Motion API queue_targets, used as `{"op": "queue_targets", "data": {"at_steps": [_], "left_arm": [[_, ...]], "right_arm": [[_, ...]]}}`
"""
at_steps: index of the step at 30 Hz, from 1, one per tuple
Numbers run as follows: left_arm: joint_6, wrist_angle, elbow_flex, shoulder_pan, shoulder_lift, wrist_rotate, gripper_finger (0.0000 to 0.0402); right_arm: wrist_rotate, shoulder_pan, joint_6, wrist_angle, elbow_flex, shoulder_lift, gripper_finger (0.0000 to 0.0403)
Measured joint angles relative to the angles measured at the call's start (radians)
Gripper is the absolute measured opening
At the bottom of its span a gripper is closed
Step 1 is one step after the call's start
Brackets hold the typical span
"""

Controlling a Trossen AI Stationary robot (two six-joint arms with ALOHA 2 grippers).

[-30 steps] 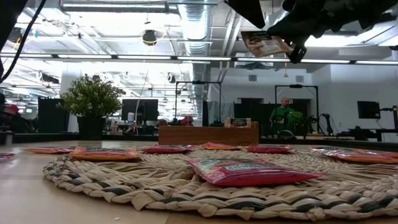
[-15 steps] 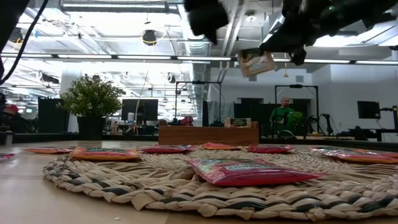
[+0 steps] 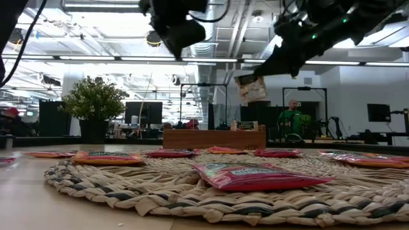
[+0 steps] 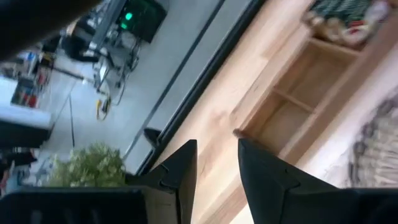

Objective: Pick & Place Tea
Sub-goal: Put the gold tea bag into the wooden organizer

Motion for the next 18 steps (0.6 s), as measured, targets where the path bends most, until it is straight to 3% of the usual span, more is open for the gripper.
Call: {"op": "queue_targets", "data": {"at_steps": [10,18], "left_arm": [[-0.357,0.036,-0.412,-0.003,-0.330,0.042,0.0097],[-0.410,0.239,-0.642,-0.026,-0.546,0.067,0.0088]], "right_arm": [[-0.074,-0.113,-0.069,0.125,0.001,0.127,0.0000],[-0.093,-0.150,-0.087,0.187,0.001,0.226,0.0000]]}}
